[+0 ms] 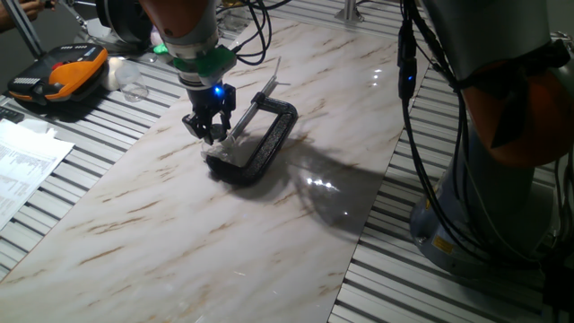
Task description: Screw the lid onto the jar
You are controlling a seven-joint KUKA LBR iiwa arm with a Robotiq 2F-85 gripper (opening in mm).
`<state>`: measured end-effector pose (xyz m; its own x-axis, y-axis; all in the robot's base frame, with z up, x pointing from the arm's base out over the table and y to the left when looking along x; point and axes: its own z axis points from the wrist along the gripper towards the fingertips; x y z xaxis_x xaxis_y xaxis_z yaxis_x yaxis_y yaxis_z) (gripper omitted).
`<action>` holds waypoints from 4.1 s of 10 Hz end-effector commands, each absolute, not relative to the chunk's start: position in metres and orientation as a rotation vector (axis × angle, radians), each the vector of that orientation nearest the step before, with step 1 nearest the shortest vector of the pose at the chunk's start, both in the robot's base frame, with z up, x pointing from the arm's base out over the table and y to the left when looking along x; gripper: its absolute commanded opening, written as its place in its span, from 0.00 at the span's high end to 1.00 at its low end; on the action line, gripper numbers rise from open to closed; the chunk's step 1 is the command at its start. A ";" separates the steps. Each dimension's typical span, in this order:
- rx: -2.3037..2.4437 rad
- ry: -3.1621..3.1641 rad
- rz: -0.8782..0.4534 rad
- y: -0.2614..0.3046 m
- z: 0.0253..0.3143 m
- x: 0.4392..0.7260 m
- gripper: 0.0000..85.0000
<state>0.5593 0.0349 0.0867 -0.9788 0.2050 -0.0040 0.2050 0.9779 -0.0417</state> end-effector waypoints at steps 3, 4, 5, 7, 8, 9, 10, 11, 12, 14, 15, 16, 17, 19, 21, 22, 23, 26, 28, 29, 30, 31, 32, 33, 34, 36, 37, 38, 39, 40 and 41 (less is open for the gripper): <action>-0.399 -3.093 0.055 0.036 0.086 0.559 0.60; -0.424 -3.084 0.053 0.036 0.087 0.559 0.60; -0.451 -3.081 0.056 0.036 0.087 0.559 0.60; -0.503 -3.076 0.068 0.035 0.087 0.559 0.60; -0.546 -3.069 0.055 0.035 0.087 0.559 0.60; -0.579 -3.063 0.048 0.035 0.087 0.560 0.60; -0.613 -3.061 0.037 0.035 0.087 0.560 0.60; -0.653 -3.057 0.033 0.035 0.087 0.560 0.60; -0.678 -3.055 0.027 0.035 0.087 0.560 0.60; -0.718 -3.050 0.020 0.035 0.087 0.560 0.60; -0.746 -3.041 0.022 0.035 0.087 0.560 0.60; -0.784 -3.027 0.022 0.035 0.087 0.560 0.60; -0.819 -3.009 0.016 0.035 0.086 0.560 0.60; -0.917 -2.977 0.010 0.035 0.087 0.560 0.60; -1.015 -2.946 0.012 0.036 0.087 0.560 0.60; -1.051 -2.935 0.013 0.036 0.087 0.560 0.60; -1.085 -2.924 0.013 0.036 0.086 0.560 0.60; -1.195 -2.863 0.006 0.036 0.086 0.560 0.60; -1.309 -2.809 -0.015 0.037 0.086 0.560 0.60; -1.366 -2.786 -0.013 0.037 0.086 0.560 0.60; -1.416 -2.768 -0.010 0.037 0.085 0.560 0.60; -1.487 -2.734 -0.025 0.037 0.084 0.561 0.60; -1.555 -2.698 -0.038 0.037 0.082 0.561 0.60; -1.621 -2.664 -0.042 0.037 0.081 0.561 0.60; -1.674 -2.636 -0.053 0.037 0.081 0.561 0.60; -1.726 -2.609 -0.072 0.037 0.081 0.561 0.60; -1.738 -2.605 -0.068 0.037 0.082 0.561 0.60; -1.754 -2.599 -0.053 0.038 0.082 0.561 0.40; -1.768 -2.596 -0.031 0.038 0.082 0.561 0.20; -1.774 -2.595 -0.025 0.038 0.082 0.561 0.00; -1.768 -2.600 -0.016 0.038 0.082 0.561 0.00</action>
<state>0.5606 0.0380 0.0810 -0.3674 0.9300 0.0044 0.9300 0.3674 0.0083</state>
